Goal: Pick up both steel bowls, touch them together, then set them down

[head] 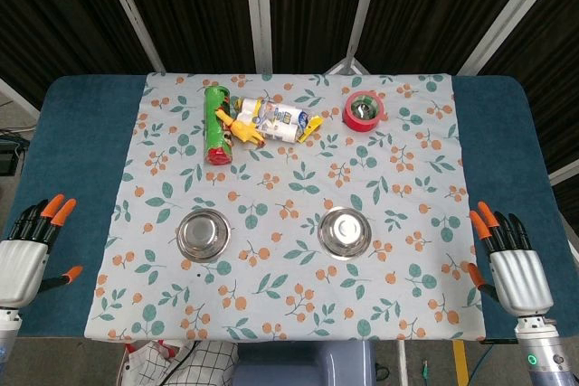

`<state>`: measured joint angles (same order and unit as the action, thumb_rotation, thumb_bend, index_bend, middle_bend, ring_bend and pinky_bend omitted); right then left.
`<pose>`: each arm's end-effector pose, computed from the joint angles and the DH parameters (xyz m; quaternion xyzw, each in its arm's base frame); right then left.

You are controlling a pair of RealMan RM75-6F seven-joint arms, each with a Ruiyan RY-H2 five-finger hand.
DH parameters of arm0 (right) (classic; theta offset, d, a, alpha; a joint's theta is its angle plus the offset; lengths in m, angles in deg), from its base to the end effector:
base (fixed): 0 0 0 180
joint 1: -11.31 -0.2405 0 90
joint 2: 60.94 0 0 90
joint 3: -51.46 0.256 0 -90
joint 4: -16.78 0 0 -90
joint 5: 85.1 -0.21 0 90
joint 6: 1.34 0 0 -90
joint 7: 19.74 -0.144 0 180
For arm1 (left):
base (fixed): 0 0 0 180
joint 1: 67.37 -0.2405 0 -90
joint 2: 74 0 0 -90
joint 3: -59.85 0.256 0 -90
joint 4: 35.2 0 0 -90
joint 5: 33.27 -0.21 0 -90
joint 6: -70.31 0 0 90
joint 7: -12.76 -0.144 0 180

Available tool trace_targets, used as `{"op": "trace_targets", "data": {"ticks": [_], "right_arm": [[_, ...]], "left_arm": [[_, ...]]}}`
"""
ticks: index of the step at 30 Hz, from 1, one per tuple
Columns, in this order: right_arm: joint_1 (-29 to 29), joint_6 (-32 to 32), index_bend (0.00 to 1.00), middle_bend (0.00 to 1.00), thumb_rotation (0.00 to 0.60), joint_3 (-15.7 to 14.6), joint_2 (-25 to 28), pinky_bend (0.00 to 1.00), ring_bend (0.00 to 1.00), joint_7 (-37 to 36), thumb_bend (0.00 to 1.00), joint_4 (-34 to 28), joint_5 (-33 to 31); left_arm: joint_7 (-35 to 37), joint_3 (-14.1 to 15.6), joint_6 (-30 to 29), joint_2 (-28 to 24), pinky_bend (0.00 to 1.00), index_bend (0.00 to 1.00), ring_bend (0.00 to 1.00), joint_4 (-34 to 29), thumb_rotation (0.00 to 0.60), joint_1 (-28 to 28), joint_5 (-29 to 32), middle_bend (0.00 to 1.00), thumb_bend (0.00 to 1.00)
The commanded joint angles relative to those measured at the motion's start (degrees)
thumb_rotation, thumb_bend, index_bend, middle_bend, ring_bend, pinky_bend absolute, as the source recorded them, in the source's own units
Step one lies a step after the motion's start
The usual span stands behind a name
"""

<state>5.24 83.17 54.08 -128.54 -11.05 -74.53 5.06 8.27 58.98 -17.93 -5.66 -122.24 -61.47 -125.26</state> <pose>-0.2963 -0.1858 0.1354 0.6423 -0.3340 0.3728 0.5805 -0.3051 0.1794 0.1400 -0.6401 -0.3231 -0.3906 0.5773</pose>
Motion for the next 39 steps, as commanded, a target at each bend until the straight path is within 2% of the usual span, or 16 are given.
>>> {"op": "trace_targets", "data": {"ticks": [1, 7, 13, 20, 24, 32, 39], "right_arm": [[-0.2, -0.3, 0.00, 0.00, 0.600, 0.1, 0.0, 0.00, 0.00, 0.2, 0.41, -0.1, -0.2], [-0.3, -0.5, 0.00, 0.00, 0.600, -0.2, 0.1, 0.00, 0.00, 0.3, 0.41, -0.5, -0.1], [-0.8, -1.7, 0.00, 0.00, 0.600, 0.2, -0.1, 0.00, 0.00, 0.2, 0.41, -0.4, -1.3], [-2.0, -3.6, 0.00, 0.00, 0.600, 0.8, -0.1, 0.00, 0.00, -0.6, 0.41, 0.5, -2.5], [-2.2, -3.9, 0.00, 0.00, 0.600, 0.8, -0.1, 0.00, 0.00, -1.0, 0.41, 0.7, -2.8], [-2.2, -3.9, 0.00, 0.00, 0.600, 1.1, 0.4, 0.00, 0.00, -2.7, 0.41, 1.0, -3.4], [-2.1, -3.9, 0.00, 0.00, 0.600, 1.2, 0.9, 0.00, 0.00, -3.6, 0.41, 1.2, -4.2]], "left_arm": [[0.0, 0.2, 0.3, 0.1, 0.09, 0.00, 0.00, 0.1, 0.584, 0.0, 0.0, 0.00, 0.12], [-2.2, -0.2, 1.8, 1.4, 0.09, 0.00, 0.00, -0.4, 0.588, 1.1, 0.1, 0.00, 0.11], [-6.8, -1.8, 6.4, 3.3, 0.09, 0.00, 0.00, -3.0, 0.589, 4.4, 1.7, 0.00, 0.09], [-15.2, -3.5, 15.9, 4.9, 0.10, 0.00, 0.00, -8.2, 0.584, 9.3, 8.0, 0.00, 0.09], [-17.8, -4.1, 18.4, 5.9, 0.10, 0.00, 0.00, -9.2, 0.582, 11.0, 9.9, 0.00, 0.08], [-28.2, -6.3, 27.3, 12.3, 0.10, 0.00, 0.00, -9.8, 0.583, 18.1, 18.2, 0.00, 0.07], [-36.0, -7.2, 29.3, 16.7, 0.11, 0.00, 0.00, -8.6, 0.580, 22.1, 24.8, 0.00, 0.07]]}}
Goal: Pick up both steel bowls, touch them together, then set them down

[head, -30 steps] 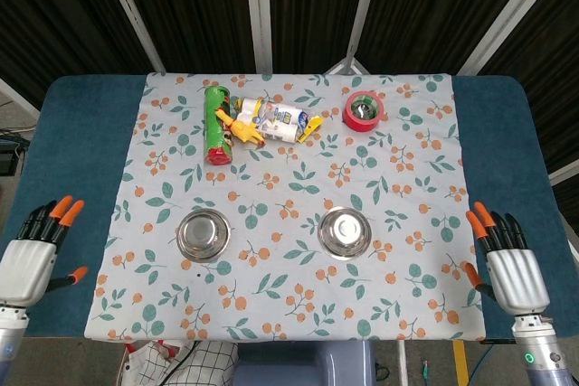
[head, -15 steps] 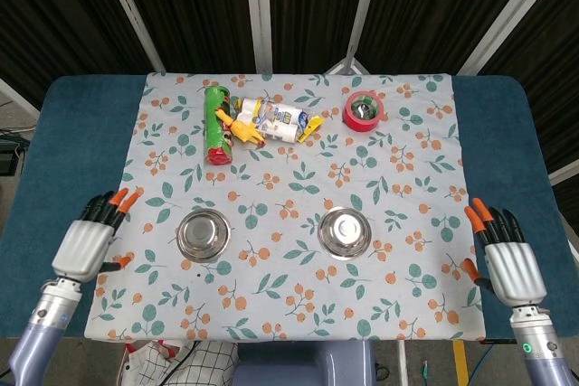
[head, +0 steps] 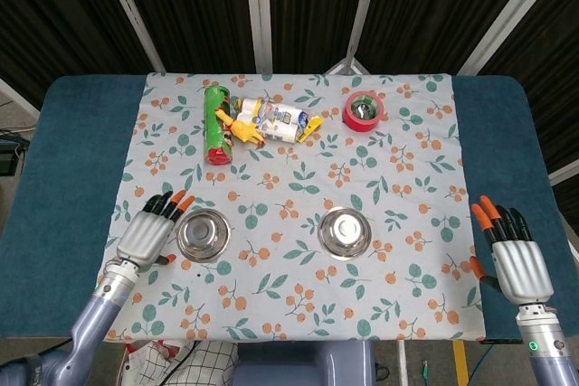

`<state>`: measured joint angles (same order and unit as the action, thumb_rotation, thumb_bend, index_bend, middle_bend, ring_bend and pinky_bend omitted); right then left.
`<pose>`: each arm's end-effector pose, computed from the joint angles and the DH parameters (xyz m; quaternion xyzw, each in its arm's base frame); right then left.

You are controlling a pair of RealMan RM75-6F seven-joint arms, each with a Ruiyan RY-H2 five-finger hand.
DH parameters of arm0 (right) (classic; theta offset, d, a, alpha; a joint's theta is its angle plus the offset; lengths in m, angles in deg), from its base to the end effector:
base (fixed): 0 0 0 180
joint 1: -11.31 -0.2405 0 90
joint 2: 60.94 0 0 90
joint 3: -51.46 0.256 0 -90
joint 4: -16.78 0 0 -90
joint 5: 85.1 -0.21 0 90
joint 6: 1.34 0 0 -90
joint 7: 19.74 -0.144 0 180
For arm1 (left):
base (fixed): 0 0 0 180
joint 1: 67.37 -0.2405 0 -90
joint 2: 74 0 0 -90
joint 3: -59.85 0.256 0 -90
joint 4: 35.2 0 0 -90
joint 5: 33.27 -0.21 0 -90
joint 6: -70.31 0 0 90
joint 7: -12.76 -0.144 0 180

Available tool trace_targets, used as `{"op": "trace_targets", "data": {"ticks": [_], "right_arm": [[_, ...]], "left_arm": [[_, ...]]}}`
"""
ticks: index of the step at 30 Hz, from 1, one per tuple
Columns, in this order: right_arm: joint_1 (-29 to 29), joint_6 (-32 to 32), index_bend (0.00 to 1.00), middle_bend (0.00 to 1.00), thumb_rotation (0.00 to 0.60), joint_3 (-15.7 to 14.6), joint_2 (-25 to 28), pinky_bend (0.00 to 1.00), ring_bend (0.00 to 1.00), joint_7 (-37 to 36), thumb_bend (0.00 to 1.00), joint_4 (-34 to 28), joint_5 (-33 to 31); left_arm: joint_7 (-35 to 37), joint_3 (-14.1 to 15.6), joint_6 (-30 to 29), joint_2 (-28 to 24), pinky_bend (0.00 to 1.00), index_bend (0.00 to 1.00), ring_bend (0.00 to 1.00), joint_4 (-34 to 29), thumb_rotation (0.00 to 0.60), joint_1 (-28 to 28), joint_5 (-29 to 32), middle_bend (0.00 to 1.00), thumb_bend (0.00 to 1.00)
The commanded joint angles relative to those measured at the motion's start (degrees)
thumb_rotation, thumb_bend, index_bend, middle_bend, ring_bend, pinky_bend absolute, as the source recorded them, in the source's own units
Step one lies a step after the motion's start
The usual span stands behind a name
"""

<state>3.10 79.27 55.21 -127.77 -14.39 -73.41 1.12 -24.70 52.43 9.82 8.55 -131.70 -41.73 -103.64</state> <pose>-0.3055 -0.2024 0.1389 0.6341 -0.3613 0.3647 0.5782 -0.2024 0.2677 0.0110 -0.7626 -0.3280 -0.2864 0.4784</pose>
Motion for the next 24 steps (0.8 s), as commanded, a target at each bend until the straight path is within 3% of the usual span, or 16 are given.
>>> {"op": "trace_targets", "data": {"ticks": [1, 12, 19, 24], "right_arm": [[0.0, -0.1, 0.00, 0.00, 0.600, 0.2, 0.2, 0.00, 0.00, -0.4, 0.41, 0.1, -0.4], [0.0, 0.0, 0.00, 0.00, 0.600, 0.7, 0.7, 0.00, 0.00, -1.7, 0.41, 0.4, -1.4], [0.0, -0.2, 0.00, 0.00, 0.600, 0.7, 0.8, 0.00, 0.00, -1.8, 0.41, 0.5, -1.9], [0.0, -0.2, 0.00, 0.00, 0.600, 0.6, 0.7, 0.00, 0.00, -1.6, 0.41, 0.4, -1.9]], "left_arm": [[-3.9, -0.7, 1.8, 3.1, 0.12, 0.00, 0.00, 1.2, 0.580, 2.9, 4.0, 0.00, 0.07], [-11.1, -0.3, 0.6, 7.0, 0.21, 0.00, 0.00, 2.1, 0.583, 7.0, 9.7, 0.05, 0.07], [-11.9, 0.6, 1.0, 7.8, 0.22, 0.00, 0.00, 2.7, 0.583, 8.6, 12.5, 0.07, 0.07], [-12.3, 0.9, 0.8, 8.7, 0.22, 0.01, 0.05, 3.8, 0.580, 9.8, 13.7, 0.16, 0.07]]}}
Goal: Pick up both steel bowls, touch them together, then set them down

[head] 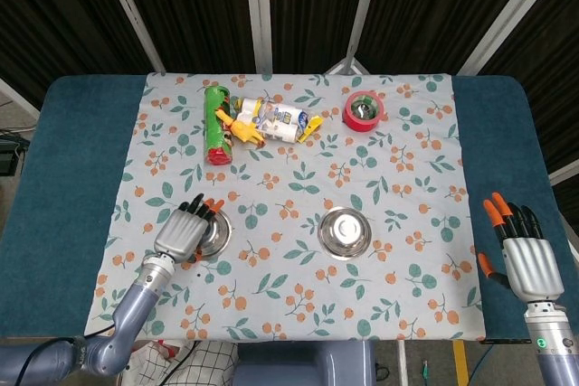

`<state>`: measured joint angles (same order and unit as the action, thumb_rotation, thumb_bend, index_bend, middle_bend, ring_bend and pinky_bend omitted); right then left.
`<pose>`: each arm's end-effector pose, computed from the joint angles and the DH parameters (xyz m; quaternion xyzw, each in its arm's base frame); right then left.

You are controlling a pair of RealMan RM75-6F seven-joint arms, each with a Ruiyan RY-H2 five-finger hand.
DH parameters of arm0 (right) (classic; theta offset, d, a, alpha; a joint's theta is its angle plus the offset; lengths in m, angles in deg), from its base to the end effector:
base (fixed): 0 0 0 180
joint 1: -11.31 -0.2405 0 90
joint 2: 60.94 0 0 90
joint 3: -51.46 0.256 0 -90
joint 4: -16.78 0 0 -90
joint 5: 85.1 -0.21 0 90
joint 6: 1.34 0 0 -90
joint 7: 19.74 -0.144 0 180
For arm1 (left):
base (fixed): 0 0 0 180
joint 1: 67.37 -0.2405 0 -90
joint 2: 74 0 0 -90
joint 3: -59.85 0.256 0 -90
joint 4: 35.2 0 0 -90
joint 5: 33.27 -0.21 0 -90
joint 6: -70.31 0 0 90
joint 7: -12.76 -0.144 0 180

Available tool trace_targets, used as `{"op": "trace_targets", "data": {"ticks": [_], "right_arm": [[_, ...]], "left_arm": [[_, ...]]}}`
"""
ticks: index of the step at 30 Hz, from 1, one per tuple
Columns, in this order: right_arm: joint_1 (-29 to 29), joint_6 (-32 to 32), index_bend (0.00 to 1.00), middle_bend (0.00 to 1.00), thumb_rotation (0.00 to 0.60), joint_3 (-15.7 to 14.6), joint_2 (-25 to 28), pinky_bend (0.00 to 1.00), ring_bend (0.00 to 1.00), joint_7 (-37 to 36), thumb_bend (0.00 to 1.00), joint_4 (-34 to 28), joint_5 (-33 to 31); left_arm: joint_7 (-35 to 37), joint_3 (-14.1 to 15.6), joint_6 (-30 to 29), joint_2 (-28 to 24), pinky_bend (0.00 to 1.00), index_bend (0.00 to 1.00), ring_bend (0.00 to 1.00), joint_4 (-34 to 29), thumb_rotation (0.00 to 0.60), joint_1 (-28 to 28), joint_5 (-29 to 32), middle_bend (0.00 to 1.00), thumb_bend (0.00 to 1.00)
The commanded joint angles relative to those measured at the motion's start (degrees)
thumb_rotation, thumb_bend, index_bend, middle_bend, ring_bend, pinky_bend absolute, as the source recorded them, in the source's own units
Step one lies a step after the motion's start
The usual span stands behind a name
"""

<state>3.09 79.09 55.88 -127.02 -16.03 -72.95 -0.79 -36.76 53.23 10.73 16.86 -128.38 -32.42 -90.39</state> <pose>-0.3118 -0.2056 0.1473 0.6197 -0.3701 0.3647 0.5882 -0.1705 0.2858 -0.0364 -0.7943 -0.3076 -0.2389 0.4663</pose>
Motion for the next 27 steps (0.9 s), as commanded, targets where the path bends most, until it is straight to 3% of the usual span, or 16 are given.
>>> {"op": "trace_targets", "data": {"ticks": [1, 7, 14, 19, 23, 27], "right_arm": [[0.0, 0.0, 0.00, 0.00, 0.600, 0.0, 0.0, 0.00, 0.00, 0.0, 0.41, 0.0, 0.0], [0.0, -0.3, 0.00, 0.00, 0.600, 0.1, 0.1, 0.00, 0.00, -0.2, 0.41, -0.1, -0.5], [0.0, -0.2, 0.00, 0.00, 0.600, 0.0, 0.2, 0.00, 0.00, -0.3, 0.41, -0.1, -0.5], [-0.1, -0.4, 0.00, 0.00, 0.600, 0.0, 0.0, 0.00, 0.00, 0.1, 0.41, 0.1, -0.7], [-0.1, -0.4, 0.00, 0.00, 0.600, 0.0, -0.1, 0.00, 0.00, 0.4, 0.41, 0.2, -0.8], [-0.6, -1.1, 0.00, 0.00, 0.600, 0.1, -0.9, 0.00, 0.00, 1.4, 0.41, 0.6, -1.0]], "left_arm": [[-0.3, 0.2, -0.1, 0.5, 0.23, 0.03, 0.08, 0.5, 0.580, 0.6, 0.6, 0.19, 0.08], [-1.7, 0.8, -1.3, 1.6, 0.39, 0.15, 0.20, 1.2, 0.582, 1.7, 1.0, 0.33, 0.14], [-1.3, 1.3, -1.5, 2.0, 0.43, 0.23, 0.24, 1.9, 0.574, 2.4, 1.9, 0.38, 0.16], [0.0, 1.0, -1.4, 1.7, 0.58, 0.35, 0.38, 2.1, 0.600, 2.9, 2.2, 0.53, 0.27], [2.7, 0.9, -1.7, 1.1, 0.62, 0.39, 0.41, 2.3, 0.600, 2.9, 0.3, 0.57, 0.31], [9.3, 0.5, -2.1, -3.1, 0.62, 0.40, 0.41, -0.5, 0.600, 2.1, -4.4, 0.58, 0.32]]}}
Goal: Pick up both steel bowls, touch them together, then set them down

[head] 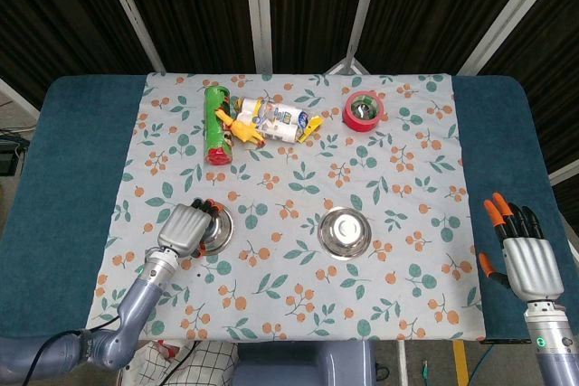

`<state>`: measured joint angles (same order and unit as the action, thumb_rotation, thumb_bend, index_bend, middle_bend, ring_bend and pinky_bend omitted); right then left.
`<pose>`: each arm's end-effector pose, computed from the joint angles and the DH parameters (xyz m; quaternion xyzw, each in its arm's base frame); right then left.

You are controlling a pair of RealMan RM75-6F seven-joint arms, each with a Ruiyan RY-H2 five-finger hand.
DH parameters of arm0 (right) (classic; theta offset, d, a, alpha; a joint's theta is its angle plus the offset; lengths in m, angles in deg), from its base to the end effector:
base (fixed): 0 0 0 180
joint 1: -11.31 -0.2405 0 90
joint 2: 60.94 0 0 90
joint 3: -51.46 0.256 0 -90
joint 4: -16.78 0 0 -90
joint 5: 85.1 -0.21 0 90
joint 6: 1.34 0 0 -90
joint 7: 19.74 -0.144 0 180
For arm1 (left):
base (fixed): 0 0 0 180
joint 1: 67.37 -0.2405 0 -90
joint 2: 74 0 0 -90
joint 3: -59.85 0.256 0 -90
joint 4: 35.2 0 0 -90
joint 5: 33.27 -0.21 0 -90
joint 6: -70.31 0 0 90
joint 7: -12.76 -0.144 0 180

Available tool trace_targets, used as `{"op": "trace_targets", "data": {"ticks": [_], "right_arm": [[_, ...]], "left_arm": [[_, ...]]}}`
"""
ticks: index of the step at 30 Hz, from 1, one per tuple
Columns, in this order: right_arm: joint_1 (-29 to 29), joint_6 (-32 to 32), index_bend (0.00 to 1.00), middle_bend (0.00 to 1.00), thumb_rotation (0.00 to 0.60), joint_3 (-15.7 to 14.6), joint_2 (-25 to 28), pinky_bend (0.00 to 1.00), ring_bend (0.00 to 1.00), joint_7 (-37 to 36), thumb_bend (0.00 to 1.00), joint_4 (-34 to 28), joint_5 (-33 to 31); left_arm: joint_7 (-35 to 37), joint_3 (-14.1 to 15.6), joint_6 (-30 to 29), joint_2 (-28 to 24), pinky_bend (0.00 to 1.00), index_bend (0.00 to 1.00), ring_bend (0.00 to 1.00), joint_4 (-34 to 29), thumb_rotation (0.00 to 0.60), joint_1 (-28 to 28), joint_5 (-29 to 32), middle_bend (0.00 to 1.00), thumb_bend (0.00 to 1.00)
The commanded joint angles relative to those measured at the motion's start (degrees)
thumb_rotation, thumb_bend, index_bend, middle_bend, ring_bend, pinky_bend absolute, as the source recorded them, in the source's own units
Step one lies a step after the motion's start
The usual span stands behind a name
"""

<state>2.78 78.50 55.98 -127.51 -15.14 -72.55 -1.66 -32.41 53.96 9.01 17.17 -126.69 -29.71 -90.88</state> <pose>-0.3137 -0.2077 0.1449 0.6202 -0.3705 0.3572 0.5920 -0.1636 0.2967 -0.0343 -0.7853 -0.3078 -0.2636 0.4681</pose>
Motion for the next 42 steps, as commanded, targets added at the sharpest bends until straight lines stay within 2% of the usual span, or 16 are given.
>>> {"op": "trace_targets", "data": {"ticks": [1, 11, 17, 21, 25, 35, 42], "right_arm": [[-0.4, -0.7, 0.00, 0.00, 0.600, 0.0, -0.5, 0.00, 0.00, 0.6, 0.41, 0.3, -0.1], [-1.9, -3.1, 0.00, 0.00, 0.600, -0.2, -1.6, 0.00, 0.00, 1.5, 0.41, 0.4, -0.1], [-4.1, -6.2, 0.00, 0.00, 0.600, -0.3, -2.4, 0.00, 0.00, 2.2, 0.41, 0.4, 0.5], [-8.6, -13.3, 0.00, 0.00, 0.600, -1.2, -1.8, 0.00, 0.00, 2.2, 0.41, -1.9, 2.5], [-10.9, -16.8, 0.00, 0.00, 0.600, -0.6, -1.8, 0.00, 0.00, 3.6, 0.41, -2.9, 1.5], [-17.0, -24.0, 0.00, 0.00, 0.600, 1.4, -5.2, 0.00, 0.00, 13.7, 0.40, -7.1, -3.1], [-20.5, -27.4, 0.00, 0.00, 0.600, 2.7, -8.4, 0.01, 0.00, 21.4, 0.31, -9.7, -9.6]], "left_arm": [[5.8, -0.2, -0.5, -4.0, 0.62, 0.40, 0.41, -2.5, 0.600, -0.7, -4.6, 0.58, 0.32], [14.5, 0.4, -1.7, -9.4, 0.62, 0.41, 0.42, -5.3, 0.600, -2.0, -11.9, 0.58, 0.32], [17.1, 0.1, -2.1, -12.0, 0.62, 0.42, 0.42, -5.7, 0.600, -2.2, -13.8, 0.59, 0.32], [19.4, -1.1, -4.1, -15.1, 0.62, 0.42, 0.42, -6.6, 0.600, -2.9, -15.2, 0.59, 0.32], [20.3, -1.5, -4.3, -16.8, 0.62, 0.42, 0.42, -7.3, 0.600, -3.1, -15.4, 0.58, 0.32], [22.3, -2.9, -3.9, -20.4, 0.61, 0.42, 0.42, -7.6, 0.600, -3.1, -14.4, 0.58, 0.32], [22.7, -3.7, -2.6, -21.2, 0.61, 0.42, 0.42, -7.0, 0.600, -2.6, -12.4, 0.58, 0.32]]}}
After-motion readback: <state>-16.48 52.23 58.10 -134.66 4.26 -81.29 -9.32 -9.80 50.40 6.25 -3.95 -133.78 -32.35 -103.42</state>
